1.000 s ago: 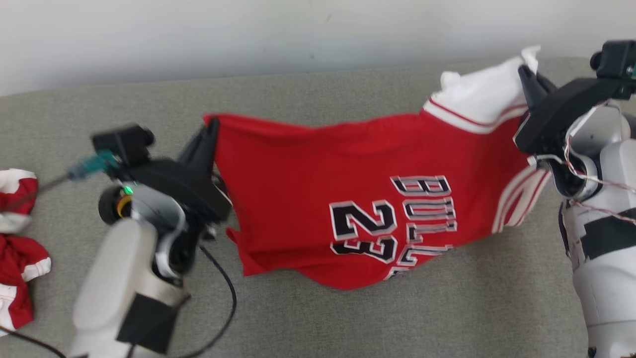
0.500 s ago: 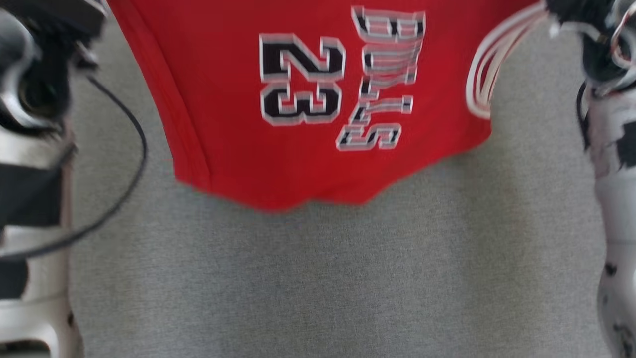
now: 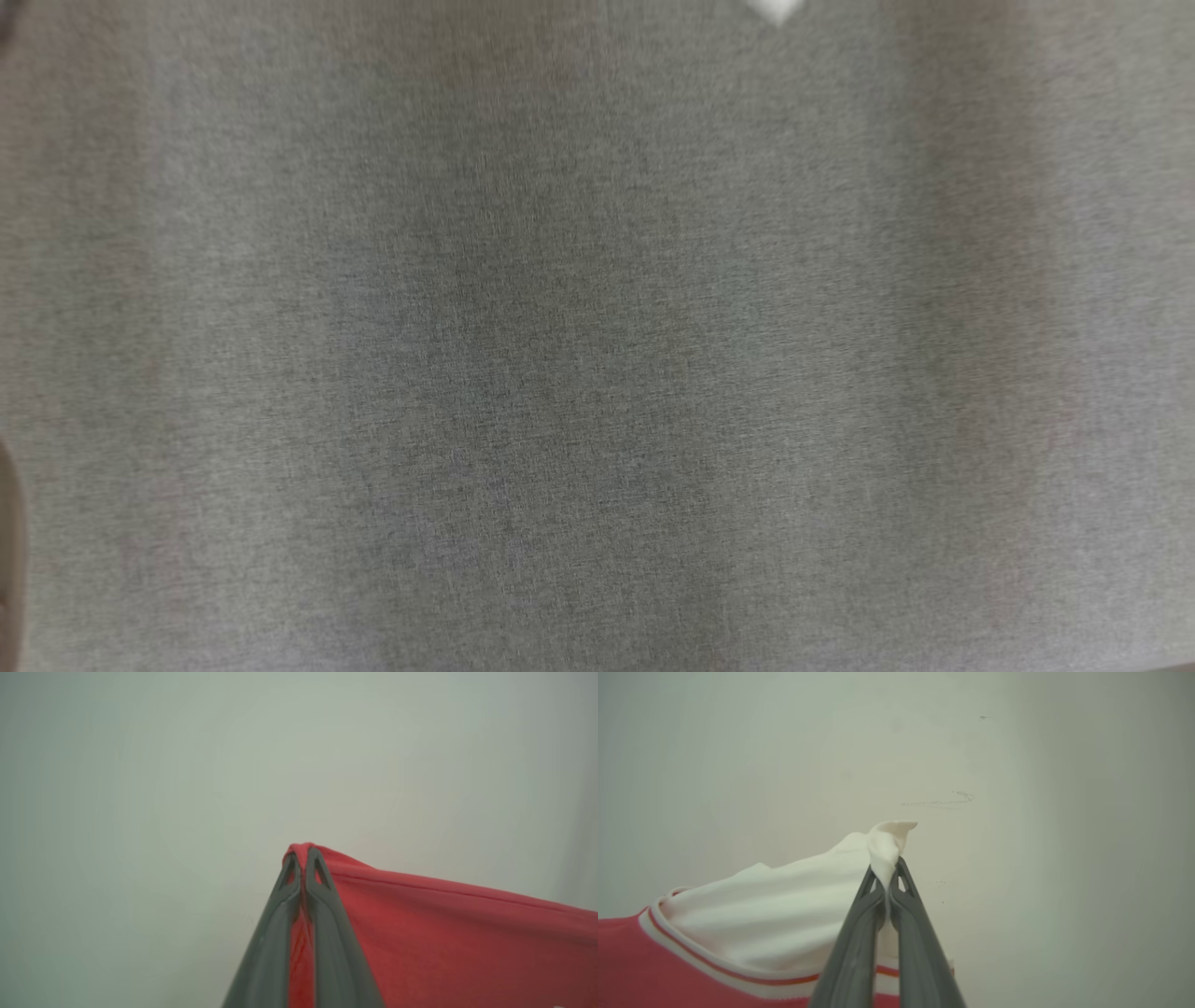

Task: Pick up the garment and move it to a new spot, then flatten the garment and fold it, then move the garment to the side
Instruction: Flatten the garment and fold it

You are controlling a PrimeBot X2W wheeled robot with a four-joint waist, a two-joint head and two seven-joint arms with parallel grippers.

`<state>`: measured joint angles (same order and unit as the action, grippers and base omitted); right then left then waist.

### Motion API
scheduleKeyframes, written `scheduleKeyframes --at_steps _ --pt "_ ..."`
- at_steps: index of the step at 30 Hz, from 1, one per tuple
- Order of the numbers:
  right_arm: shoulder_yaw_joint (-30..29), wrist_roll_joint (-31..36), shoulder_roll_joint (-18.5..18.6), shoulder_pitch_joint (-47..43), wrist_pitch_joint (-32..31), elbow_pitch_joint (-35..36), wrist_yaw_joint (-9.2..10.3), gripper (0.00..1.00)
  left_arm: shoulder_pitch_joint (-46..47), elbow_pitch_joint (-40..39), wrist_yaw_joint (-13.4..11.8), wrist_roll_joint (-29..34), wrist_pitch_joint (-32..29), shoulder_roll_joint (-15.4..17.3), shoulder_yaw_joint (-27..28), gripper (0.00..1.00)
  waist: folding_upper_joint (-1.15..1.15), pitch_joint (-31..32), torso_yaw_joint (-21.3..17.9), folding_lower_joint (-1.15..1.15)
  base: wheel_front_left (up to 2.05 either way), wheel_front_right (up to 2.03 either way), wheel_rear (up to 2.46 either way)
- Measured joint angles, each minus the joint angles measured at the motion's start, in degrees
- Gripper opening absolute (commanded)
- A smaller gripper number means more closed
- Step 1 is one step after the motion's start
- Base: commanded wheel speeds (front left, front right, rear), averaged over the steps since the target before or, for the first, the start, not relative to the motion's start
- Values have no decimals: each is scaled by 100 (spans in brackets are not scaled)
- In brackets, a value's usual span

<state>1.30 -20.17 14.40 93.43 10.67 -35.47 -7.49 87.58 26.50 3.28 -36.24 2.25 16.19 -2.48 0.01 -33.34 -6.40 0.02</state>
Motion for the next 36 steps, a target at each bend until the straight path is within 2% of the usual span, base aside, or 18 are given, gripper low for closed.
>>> scheduleKeyframes --at_steps 5,10,15,20,25,30,36 --pt "41 360 70 424 352 35 -8 0 432 145 186 -15 453 34 52 0 0 -278 1 -1 0 0 0" --pt "307 530 187 339 424 52 -7 0 256 326 330 -5 826 42 -172 0 -1 -547 -5 -1 0 0 0" --pt "740 315 234 -561 424 67 -7 0 -450 480 386 -110 1070 -5 -466 0 0 -712 -14 1 0 0 0" --pt "926 -277 423 -1567 432 713 -7 0 -1075 328 420 -330 1182 -15 -990 0 -2 -580 -3 -4 0 0 0" --pt "1095 -735 738 -2843 367 1385 -7 0 -1837 2 421 -850 1170 257 -1485 0 -1 -246 45 -3 0 0 0" --pt "846 -887 990 -4009 -41 1986 -7 0 -2695 -333 422 -1279 1120 532 -1858 0 -1 181 97 -4 0 0 0" --pt "489 -884 932 -5420 -829 2615 -7 0 -4030 -615 422 -1543 1158 636 -2111 0 -2 755 157 -4 0 0 0"
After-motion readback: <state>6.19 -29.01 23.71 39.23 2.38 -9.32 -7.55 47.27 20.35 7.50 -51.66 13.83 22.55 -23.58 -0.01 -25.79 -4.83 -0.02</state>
